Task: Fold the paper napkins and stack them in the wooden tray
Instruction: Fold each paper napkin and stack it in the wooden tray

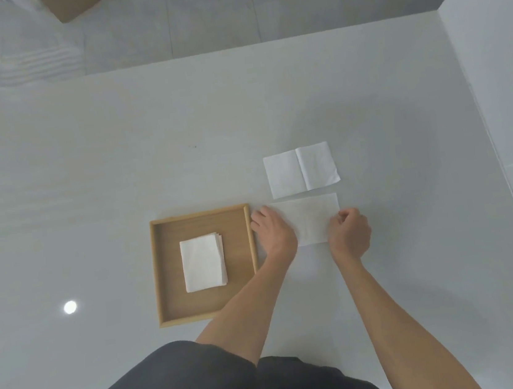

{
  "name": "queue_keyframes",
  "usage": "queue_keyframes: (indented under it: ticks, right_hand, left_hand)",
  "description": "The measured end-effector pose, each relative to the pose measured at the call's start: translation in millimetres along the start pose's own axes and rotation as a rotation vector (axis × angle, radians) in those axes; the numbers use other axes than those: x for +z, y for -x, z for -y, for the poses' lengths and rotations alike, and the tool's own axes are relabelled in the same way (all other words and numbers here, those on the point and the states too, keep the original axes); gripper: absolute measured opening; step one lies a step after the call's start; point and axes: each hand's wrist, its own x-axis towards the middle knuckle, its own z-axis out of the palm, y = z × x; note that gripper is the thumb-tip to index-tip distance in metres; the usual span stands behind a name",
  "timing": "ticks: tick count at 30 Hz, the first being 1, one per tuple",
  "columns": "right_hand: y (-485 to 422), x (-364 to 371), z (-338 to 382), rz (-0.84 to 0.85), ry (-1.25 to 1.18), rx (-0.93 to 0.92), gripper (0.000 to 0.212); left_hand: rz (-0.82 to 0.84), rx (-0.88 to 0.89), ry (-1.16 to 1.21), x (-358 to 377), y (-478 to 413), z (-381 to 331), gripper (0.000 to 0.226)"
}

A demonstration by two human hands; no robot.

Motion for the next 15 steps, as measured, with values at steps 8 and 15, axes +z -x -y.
queue_keyframes:
  ticks: [8,15]
  right_hand:
    - [-5.3,4.8,8.9,0.047,0.046,0.049,0.013]
    - [-5.3,-0.3,-0.6,0.137,-0.093,-0.007,0.021]
  left_hand:
    - [-0.065,-0.01,-0.029,11.8,-0.1,1.6,0.018]
    - [0.024,-0.111,0.244,5.4,-2.4,6.5,0.018]
